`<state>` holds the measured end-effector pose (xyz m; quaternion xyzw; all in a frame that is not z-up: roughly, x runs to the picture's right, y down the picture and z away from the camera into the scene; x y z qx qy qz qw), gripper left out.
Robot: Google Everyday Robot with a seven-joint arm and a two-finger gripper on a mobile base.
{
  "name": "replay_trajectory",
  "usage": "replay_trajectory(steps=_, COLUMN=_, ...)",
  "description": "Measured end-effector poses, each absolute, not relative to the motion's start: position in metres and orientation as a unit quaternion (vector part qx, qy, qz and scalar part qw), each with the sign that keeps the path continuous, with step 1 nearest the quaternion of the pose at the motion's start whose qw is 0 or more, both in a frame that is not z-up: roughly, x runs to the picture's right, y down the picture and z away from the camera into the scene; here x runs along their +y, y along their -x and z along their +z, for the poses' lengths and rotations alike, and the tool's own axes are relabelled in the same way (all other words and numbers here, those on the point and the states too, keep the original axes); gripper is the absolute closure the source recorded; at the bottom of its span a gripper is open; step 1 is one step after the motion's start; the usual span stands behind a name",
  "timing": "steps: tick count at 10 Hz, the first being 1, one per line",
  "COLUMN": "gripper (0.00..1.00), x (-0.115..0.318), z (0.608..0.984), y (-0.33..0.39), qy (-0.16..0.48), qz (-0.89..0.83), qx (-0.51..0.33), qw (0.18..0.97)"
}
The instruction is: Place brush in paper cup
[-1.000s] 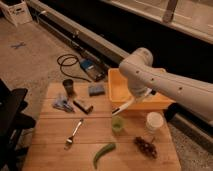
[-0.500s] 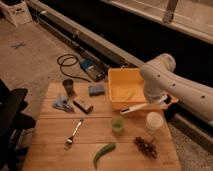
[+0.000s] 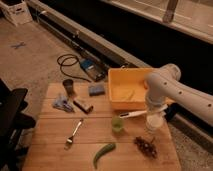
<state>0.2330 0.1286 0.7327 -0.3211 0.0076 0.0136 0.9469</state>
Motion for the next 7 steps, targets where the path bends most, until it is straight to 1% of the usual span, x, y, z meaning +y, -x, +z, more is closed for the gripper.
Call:
replay_trajectory(steps=1, gripper=0.97, x=0.132, z=0.735, y=-0.23, qy=0.323, qz=0.017, qx=0.001, qw=0.946)
replay_trajectory(steps=3, gripper=0.78, x=0.143, z=0.747, y=-0.221, qy=0.332, qz=0.022, qx=-0.018, qw=0.943)
replay_trajectory(steps=4, gripper=0.66, x=0.149, z=0.754, y=-0.216, qy=0.339, qz=0.022, qx=-0.026, qw=0.94)
replay_trajectory(steps=5, gripper=0.58, x=0.151, z=0.757, y=-0.213, qy=0.342, qz=0.022, qx=-0.029, qw=0.939)
replay_trajectory(steps=6, gripper=0.46, x=0.156, z=0.759, y=-0.213, qy=0.347, qz=0.026, qx=-0.03, qw=0.937)
replay_trajectory(steps=7, gripper=0.37, x=0.159, z=0.759, y=-0.215, qy=0.349, qz=0.031, qx=-0.029, qw=0.936)
